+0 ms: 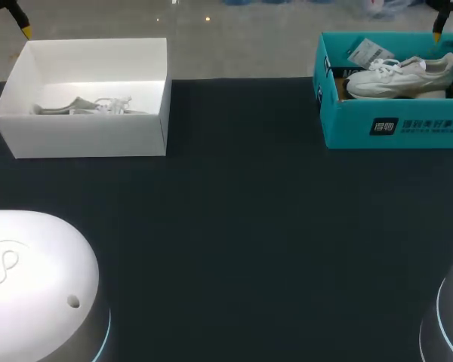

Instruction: Take the shoe out of the shoebox, open the shoe tongue, remove and reinsert the insole, then place the shoe into the shoebox

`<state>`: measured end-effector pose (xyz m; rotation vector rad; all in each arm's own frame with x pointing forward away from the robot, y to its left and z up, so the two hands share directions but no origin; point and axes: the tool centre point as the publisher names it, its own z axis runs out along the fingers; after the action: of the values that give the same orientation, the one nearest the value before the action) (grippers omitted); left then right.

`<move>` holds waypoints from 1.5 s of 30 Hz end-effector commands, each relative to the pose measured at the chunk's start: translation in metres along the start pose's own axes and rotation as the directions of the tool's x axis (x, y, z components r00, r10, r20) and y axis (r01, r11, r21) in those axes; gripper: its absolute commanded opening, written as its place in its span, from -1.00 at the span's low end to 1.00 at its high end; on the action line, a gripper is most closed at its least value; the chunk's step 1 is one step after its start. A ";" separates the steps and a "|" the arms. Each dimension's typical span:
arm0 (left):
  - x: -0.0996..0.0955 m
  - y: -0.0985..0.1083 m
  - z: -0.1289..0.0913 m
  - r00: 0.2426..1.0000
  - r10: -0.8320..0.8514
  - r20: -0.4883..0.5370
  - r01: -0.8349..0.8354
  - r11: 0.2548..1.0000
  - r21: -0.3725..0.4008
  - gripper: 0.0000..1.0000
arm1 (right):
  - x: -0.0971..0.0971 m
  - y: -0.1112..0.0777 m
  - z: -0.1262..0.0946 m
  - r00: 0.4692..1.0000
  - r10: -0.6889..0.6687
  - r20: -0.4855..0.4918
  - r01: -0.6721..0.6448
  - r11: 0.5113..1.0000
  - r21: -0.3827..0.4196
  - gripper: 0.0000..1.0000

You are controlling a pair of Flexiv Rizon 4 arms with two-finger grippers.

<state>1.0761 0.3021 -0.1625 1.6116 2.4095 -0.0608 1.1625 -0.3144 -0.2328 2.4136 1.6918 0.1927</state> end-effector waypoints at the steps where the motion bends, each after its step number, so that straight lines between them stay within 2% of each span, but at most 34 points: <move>1: 0.000 -0.002 0.000 1.000 0.000 -0.001 0.000 1.000 -0.006 1.00 | 0.001 0.004 0.000 1.000 -0.001 0.002 0.000 1.000 0.026 1.00; 7: 0.000 -0.002 0.000 1.000 0.000 -0.001 0.000 1.000 -0.006 1.00 | 0.001 0.004 0.000 1.000 -0.001 0.002 0.000 1.000 0.026 1.00; 14: 0.000 -0.002 0.000 1.000 0.000 -0.001 0.000 1.000 -0.006 1.00 | -0.011 0.005 0.031 1.000 0.021 0.020 -0.022 0.997 0.078 1.00; 20: 0.000 -0.002 0.000 1.000 0.000 -0.001 0.000 1.000 -0.006 1.00 | -0.017 0.017 0.051 0.999 -0.019 0.033 0.015 0.995 0.100 1.00; 29: 0.000 -0.002 0.000 1.000 0.000 -0.001 0.000 1.000 -0.006 1.00 | -0.018 0.041 0.067 0.994 -0.106 -0.005 0.105 0.981 0.163 1.00; 36: 0.000 -0.002 0.000 1.000 0.000 -0.001 0.000 1.000 -0.006 1.00 | -0.027 0.048 0.082 0.993 -0.111 0.036 0.101 0.972 0.211 1.00; 45: 0.000 -0.002 0.000 1.000 0.000 -0.001 0.000 1.000 -0.006 1.00 | -0.020 0.050 0.094 0.996 -0.076 0.051 0.064 0.978 0.200 1.00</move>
<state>1.0759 0.3021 -0.1625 1.6118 2.4090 -0.0604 1.2026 -0.3551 -0.3051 2.3977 1.8125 0.0320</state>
